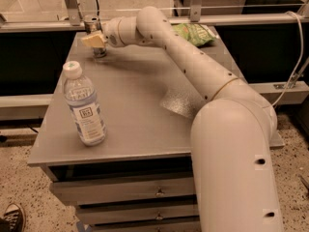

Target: Pick redbull can

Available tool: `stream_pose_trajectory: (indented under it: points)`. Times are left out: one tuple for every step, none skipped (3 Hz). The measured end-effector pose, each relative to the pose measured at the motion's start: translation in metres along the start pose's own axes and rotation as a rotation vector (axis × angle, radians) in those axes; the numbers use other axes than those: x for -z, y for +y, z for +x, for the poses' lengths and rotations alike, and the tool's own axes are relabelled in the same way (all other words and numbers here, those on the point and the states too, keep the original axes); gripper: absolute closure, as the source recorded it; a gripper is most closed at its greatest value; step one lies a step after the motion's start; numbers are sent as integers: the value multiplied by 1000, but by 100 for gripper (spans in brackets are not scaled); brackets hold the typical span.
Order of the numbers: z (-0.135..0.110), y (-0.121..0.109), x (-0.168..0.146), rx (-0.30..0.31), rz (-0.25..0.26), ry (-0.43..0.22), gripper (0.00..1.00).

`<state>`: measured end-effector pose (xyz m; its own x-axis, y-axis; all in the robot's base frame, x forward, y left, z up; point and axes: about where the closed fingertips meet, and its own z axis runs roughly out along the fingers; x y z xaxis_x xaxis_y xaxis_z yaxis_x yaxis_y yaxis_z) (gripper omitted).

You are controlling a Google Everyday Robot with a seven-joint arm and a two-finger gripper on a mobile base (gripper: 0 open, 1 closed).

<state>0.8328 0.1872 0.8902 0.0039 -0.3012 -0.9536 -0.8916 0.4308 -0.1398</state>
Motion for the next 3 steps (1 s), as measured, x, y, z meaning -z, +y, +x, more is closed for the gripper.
stream_pose_trajectory:
  points:
    - [-3,1,17,-4,-10,-28,84]
    - [-18,8,55,11,-24,-78,100]
    - [-27,16,116,13,-24,-152,100]
